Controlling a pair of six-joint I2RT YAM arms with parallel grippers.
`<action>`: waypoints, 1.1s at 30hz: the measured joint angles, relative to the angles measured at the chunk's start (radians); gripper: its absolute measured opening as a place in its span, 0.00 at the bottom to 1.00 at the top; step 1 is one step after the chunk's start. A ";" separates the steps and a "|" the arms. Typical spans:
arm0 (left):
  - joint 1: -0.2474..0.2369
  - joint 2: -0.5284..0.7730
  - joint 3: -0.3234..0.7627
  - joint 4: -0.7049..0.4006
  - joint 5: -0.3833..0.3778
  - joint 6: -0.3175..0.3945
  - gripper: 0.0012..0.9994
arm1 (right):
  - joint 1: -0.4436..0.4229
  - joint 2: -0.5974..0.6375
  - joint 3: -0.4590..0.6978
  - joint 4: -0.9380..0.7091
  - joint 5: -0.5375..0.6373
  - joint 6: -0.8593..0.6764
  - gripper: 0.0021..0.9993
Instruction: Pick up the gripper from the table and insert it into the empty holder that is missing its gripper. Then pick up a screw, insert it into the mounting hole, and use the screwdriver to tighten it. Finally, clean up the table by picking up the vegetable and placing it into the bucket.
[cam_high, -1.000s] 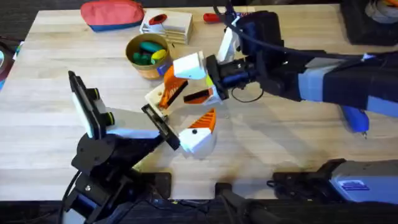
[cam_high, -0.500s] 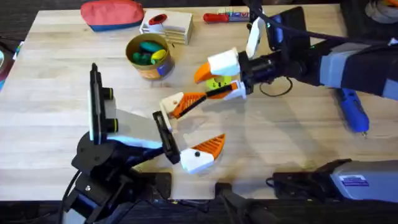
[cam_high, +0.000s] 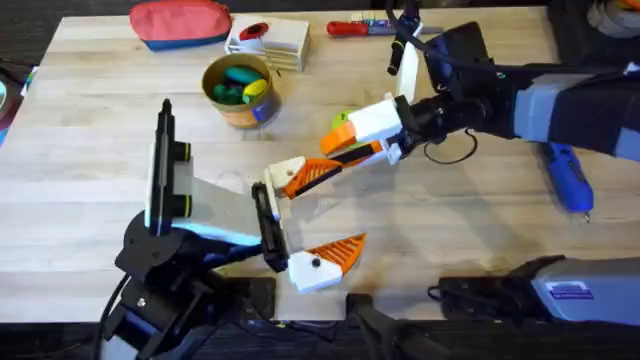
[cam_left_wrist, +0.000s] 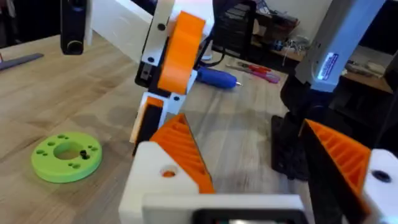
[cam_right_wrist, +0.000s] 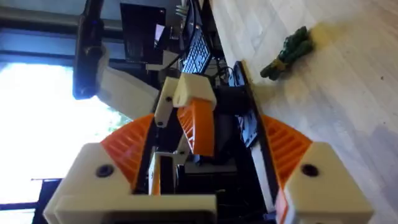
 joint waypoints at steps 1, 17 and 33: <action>0.000 0.000 0.000 0.000 0.004 0.000 0.99 | 0.001 0.000 0.000 0.000 -0.005 -0.004 0.92; 0.000 0.000 0.000 -0.023 0.008 0.000 0.99 | 0.042 0.000 0.000 -0.004 -0.014 -0.003 0.58; 0.000 0.000 0.000 -0.022 -0.002 0.001 0.99 | 0.066 0.000 0.000 -0.026 -0.016 0.029 0.27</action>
